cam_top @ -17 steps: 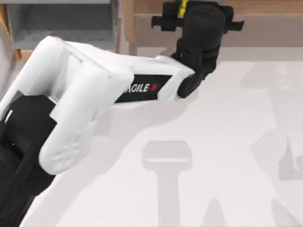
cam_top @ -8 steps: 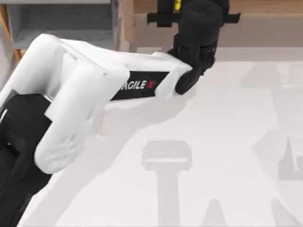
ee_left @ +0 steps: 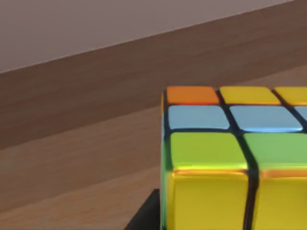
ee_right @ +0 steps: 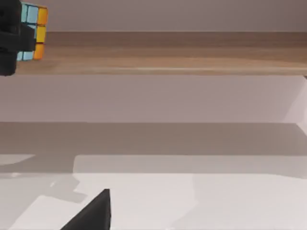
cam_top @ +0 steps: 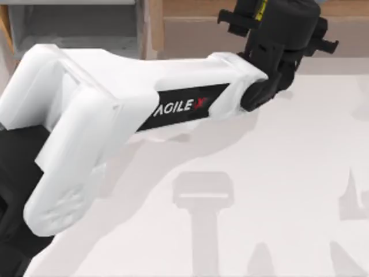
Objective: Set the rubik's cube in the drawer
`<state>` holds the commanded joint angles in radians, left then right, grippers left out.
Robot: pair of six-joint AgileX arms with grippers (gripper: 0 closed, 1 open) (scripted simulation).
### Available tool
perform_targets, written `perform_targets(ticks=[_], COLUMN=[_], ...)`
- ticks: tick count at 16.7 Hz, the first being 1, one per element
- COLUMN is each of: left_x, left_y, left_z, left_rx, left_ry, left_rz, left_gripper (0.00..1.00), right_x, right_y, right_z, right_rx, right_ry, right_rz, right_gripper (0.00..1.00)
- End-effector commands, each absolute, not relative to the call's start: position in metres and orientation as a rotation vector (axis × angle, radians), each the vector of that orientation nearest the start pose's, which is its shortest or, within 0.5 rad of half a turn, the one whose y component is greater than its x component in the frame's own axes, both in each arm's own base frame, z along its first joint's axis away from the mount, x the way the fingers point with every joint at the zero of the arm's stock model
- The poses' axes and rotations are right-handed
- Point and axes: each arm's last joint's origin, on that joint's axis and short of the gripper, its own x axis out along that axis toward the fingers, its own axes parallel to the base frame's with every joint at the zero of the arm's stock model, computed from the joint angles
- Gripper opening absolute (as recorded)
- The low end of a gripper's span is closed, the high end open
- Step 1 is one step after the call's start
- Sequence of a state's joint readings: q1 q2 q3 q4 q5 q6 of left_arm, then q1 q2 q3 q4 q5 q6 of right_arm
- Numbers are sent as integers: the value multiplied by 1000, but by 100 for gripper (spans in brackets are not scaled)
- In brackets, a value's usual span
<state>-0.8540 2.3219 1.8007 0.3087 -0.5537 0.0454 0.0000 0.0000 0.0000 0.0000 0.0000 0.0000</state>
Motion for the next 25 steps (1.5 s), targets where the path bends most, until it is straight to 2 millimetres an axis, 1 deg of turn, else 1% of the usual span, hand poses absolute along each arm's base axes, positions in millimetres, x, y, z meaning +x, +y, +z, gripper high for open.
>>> perform_targets(ticks=[2, 4, 6, 8, 10, 12, 14, 17, 19, 22, 24, 25], left_x=[363, 360, 363, 372, 384, 397, 409, 425, 433, 444, 449, 451], left_y=[-394, -387, -369, -343, -309, -271, -231, -168, -126, -60, -16, 6], left_z=[199, 189, 178, 171, 171, 178, 191, 221, 243, 274, 289, 293], left_rx=[291, 426, 562, 680, 766, 816, 828, 786, 727, 609, 522, 477], left_ry=[277, 420, 587, 768, 951, 1124, 1276, 1442, 1505, 1526, 1505, 1490], left_rz=[-343, -389, -416, -426, -426, -423, -419, -403, -380, -311, -244, -206], left_gripper=[0, 0, 0, 0, 0, 0, 0, 0, 0, 0, 0, 0], right_x=[106, 106, 106, 106, 106, 106, 106, 106, 106, 106, 106, 106], right_y=[-1, -1, -1, -1, -1, -1, -1, -1, -1, -1, -1, -1], right_z=[160, 160, 160, 160, 160, 160, 160, 160, 160, 160, 160, 160], right_rx=[0, 0, 0, 0, 0, 0, 0, 0, 0, 0, 0, 0], right_ry=[0, 0, 0, 0, 0, 0, 0, 0, 0, 0, 0, 0], right_rz=[0, 0, 0, 0, 0, 0, 0, 0, 0, 0, 0, 0], right_gripper=[100, 100, 100, 100, 100, 100, 100, 100, 100, 100, 100, 100])
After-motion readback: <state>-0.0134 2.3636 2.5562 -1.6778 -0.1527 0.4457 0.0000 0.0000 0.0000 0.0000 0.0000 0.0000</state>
